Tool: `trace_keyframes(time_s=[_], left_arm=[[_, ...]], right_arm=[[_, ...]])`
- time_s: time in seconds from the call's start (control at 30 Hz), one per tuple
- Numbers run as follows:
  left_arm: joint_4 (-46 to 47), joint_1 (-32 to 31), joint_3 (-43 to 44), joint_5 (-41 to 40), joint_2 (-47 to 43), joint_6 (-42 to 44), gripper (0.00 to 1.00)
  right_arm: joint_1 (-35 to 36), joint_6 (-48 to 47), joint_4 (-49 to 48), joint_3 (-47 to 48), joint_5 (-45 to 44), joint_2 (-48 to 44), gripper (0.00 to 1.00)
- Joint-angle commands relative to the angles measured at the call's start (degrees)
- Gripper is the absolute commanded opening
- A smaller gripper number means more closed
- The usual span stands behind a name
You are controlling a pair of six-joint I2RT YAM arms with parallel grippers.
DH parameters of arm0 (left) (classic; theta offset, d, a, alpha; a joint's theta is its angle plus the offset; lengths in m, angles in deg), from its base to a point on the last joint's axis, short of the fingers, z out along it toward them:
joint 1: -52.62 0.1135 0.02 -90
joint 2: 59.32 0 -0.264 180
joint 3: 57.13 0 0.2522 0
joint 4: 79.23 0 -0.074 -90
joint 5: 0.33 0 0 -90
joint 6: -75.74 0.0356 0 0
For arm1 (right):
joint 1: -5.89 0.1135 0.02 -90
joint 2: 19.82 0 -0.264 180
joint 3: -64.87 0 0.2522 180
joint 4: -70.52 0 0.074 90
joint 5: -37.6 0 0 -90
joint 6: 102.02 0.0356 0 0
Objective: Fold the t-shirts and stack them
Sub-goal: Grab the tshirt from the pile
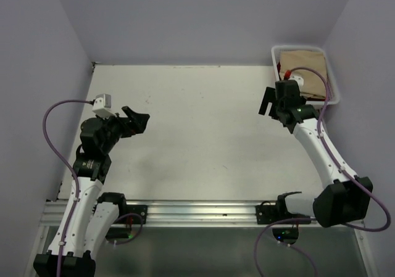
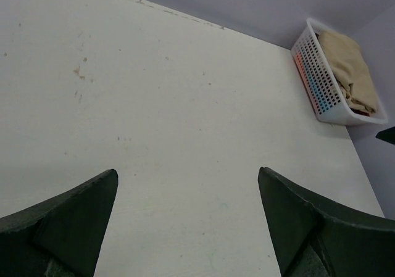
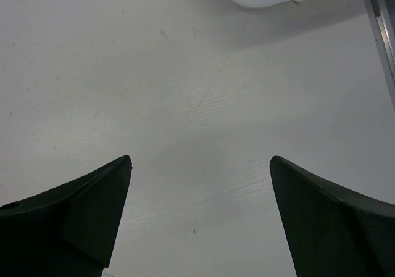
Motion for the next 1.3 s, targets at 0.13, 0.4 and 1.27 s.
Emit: trace_keyframes(time_s=[0.13, 0.4, 1.27], left_arm=[[-2.27, 0.26, 3.81, -0.05, 1.07, 2.20, 1.00], [-1.99, 0.26, 1.26, 2.15, -0.69, 1.67, 1.00], [-6.40, 0.26, -1.90, 3.56, -3.15, 2.20, 1.00]], right_arm=[[-0.19, -1.13, 0.89, 16.17, 3.53, 16.85, 0.99], [-1.42, -1.56, -5.62, 27.24, -7.99, 25.71, 0.99], [-20.49, 5.46, 5.46, 64.36, 8.86, 61.51, 0.94]])
